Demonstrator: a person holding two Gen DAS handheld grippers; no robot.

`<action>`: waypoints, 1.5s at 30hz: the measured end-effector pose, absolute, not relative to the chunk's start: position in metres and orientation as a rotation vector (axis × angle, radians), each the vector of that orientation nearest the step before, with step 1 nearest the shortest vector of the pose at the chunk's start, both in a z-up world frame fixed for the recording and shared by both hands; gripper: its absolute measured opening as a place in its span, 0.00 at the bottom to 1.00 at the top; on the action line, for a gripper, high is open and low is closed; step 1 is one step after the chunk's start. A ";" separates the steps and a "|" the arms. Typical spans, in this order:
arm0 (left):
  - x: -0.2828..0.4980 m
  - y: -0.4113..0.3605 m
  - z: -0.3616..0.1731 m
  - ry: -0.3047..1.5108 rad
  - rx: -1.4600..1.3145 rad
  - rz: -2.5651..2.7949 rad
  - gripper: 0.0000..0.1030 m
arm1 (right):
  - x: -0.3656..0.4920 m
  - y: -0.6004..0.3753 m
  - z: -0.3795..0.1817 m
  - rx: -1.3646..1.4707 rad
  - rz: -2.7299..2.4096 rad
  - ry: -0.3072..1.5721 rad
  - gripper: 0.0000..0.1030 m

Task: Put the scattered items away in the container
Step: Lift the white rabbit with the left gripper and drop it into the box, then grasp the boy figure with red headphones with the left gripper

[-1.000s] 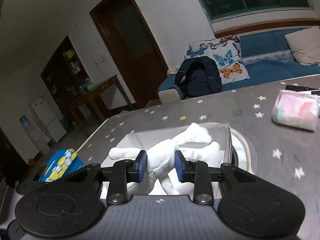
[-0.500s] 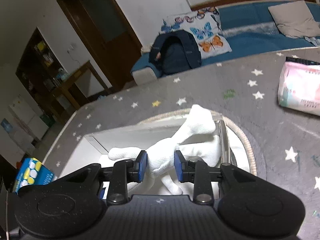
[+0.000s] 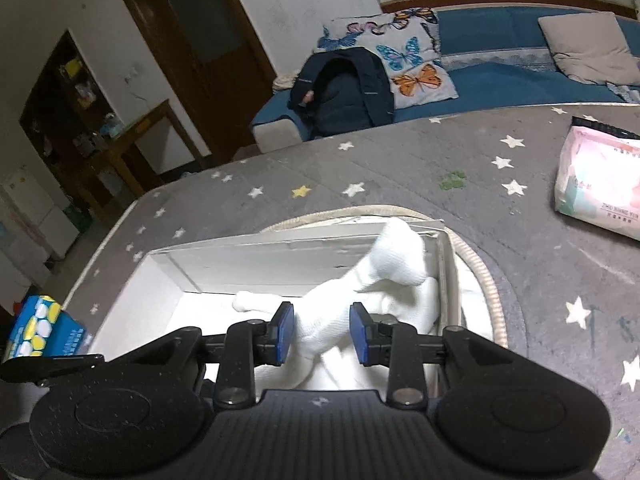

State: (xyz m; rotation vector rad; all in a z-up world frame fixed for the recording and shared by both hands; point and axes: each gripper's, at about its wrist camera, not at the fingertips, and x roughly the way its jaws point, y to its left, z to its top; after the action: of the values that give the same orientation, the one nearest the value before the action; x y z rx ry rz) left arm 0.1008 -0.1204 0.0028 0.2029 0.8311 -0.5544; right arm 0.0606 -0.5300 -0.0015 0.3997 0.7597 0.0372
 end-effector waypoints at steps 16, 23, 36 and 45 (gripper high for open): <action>0.043 -0.094 0.028 0.761 0.136 -0.577 0.26 | -0.026 -0.521 0.038 0.284 0.110 0.662 0.39; 0.010 -0.079 0.030 0.767 0.102 -0.603 0.26 | -0.073 -0.501 0.039 0.243 0.186 0.656 0.50; -0.013 -0.050 0.012 0.858 -0.004 -0.648 0.26 | -0.126 -0.454 0.017 0.179 0.318 0.709 0.70; -0.005 -0.040 0.004 0.903 -0.118 -0.695 0.29 | -0.114 -0.431 -0.010 0.164 0.305 0.768 0.70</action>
State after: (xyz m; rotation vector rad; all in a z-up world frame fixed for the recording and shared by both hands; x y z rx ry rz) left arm -0.0054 -0.0396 0.0036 -0.1176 0.9033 -0.6950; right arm -0.1140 -0.4313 -0.0101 0.1636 0.7683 0.3047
